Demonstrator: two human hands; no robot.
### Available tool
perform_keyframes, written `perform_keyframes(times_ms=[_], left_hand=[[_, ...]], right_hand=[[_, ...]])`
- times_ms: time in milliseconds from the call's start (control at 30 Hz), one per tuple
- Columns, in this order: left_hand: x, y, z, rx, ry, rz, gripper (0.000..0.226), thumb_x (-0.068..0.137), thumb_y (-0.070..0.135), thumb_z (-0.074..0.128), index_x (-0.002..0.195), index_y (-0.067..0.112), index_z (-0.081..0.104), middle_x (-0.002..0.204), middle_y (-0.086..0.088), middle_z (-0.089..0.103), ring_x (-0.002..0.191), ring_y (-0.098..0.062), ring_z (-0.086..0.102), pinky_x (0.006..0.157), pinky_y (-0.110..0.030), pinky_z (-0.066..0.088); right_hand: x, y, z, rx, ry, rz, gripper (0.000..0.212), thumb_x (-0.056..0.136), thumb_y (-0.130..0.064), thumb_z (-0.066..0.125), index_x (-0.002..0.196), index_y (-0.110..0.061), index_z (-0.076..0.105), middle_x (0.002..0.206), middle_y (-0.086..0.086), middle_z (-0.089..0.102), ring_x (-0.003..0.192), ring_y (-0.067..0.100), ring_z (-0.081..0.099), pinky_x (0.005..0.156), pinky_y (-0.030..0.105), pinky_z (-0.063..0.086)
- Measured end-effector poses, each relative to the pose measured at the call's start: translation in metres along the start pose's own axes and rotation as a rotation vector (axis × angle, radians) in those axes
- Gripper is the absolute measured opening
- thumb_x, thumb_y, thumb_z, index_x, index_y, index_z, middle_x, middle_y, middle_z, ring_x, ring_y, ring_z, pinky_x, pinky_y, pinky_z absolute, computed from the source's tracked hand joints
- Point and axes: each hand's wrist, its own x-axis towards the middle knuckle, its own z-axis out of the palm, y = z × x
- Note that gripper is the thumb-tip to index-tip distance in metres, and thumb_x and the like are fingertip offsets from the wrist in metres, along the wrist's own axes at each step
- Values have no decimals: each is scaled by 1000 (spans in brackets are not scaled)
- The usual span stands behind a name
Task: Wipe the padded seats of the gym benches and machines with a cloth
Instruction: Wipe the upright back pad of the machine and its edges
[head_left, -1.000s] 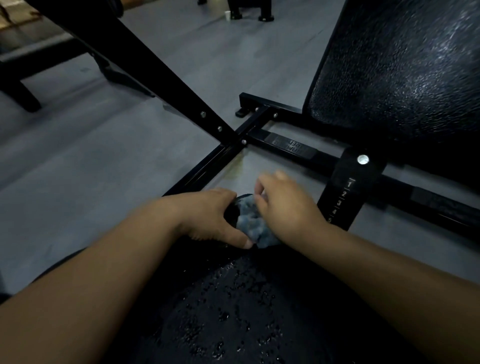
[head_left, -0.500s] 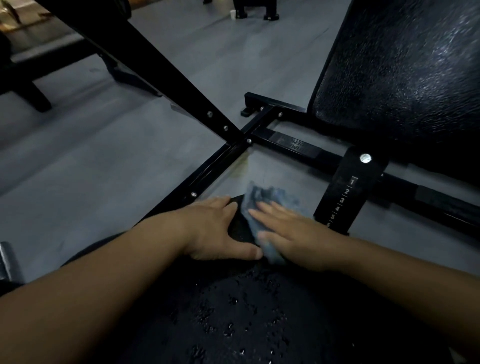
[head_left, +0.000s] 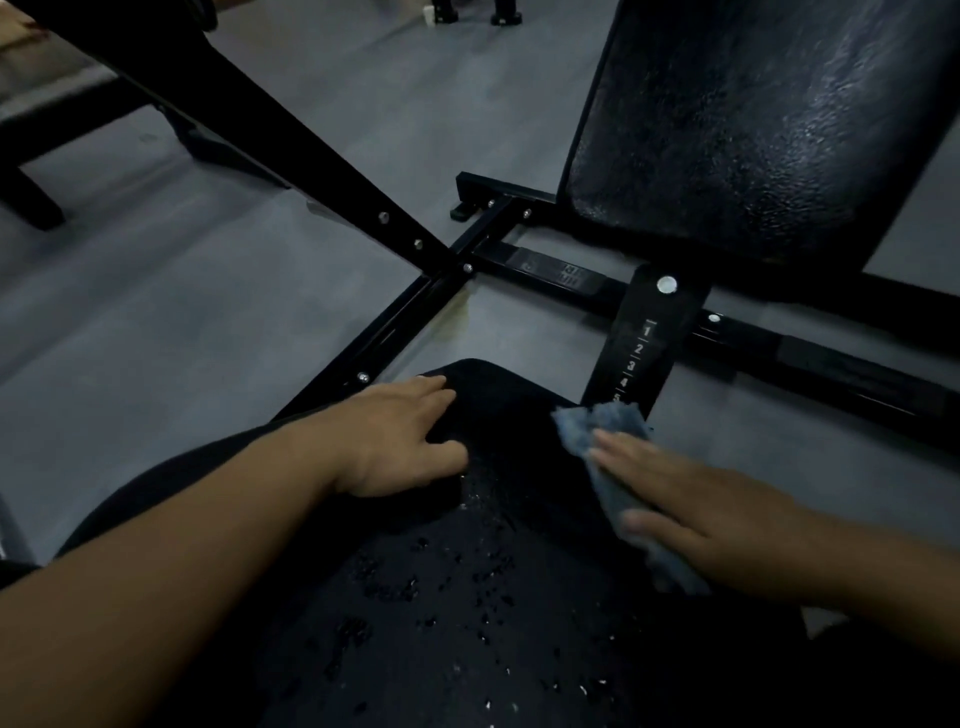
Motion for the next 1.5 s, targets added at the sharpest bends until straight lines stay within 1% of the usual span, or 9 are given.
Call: perform_keyframes(times_ms=[133,367,567,767,900,1067,1167,1300,1500], left_hand=[[5,14,3,36,18,74,93,77,66,25,160,28,8,166,8,-7,152,-9,-5,115,-23,0],[3,10,8,69,-2,130,98,71,74,22,159,32,8,166,13,-3,150,-4,-4,120,-25,2],[1,10,11,76,22,137,104,65,80,16,158,34,9,166,14,0,151,-4,-1,122,-28,5],[-11,17,10,118,-15,194,93,78,81,26,158,37,9,165,17,-1,150,-2,-2,119,-24,3],[-22,27,6,118,-47,177,94,76,81,27,158,37,10,165,17,-1,150,-4,0,122,-27,6],[-42,27,19,114,29,238,95,73,84,12,157,40,8,165,16,-4,149,1,-7,120,-24,-2],[-41,24,24,103,63,246,93,73,83,10,157,43,7,163,21,-6,147,4,-9,121,-26,-3],[-39,23,29,101,90,254,91,74,82,6,156,43,2,162,22,-12,146,5,-16,120,-26,-8],[-41,28,25,88,72,238,87,80,77,6,157,38,2,164,14,-11,149,-2,-15,124,-35,-5]], right_hand=[[34,0,-2,105,56,176,98,73,-85,4,158,-36,-3,166,-6,-13,151,7,-11,124,29,-1],[-48,-11,10,54,-28,35,82,66,-98,-6,140,-65,-17,153,-32,-30,143,-11,-25,119,18,-9],[-3,-13,8,84,49,149,108,65,-98,-2,156,-41,-8,165,-5,-19,152,14,-16,125,42,-1],[-75,-21,10,87,-29,26,80,68,-99,5,140,-70,-14,153,-35,-30,143,-9,-25,124,34,-2],[-20,-22,1,102,21,107,113,52,-106,-2,152,-54,-8,163,-14,-21,152,13,-18,124,45,-8],[-51,-61,10,53,-68,-190,75,76,-92,7,140,-66,-20,154,-28,-35,143,-1,-34,118,35,-14],[-50,-25,8,94,-58,-68,65,74,-93,-4,135,-72,-15,156,-31,-29,144,-5,-27,124,33,-7],[-1,-23,4,92,6,175,93,65,-93,-10,149,-54,-16,162,-10,-26,149,14,-25,124,43,-7],[-91,-96,21,275,-18,131,53,94,-68,0,144,-63,-16,161,-22,-26,147,5,-28,121,29,-12]])
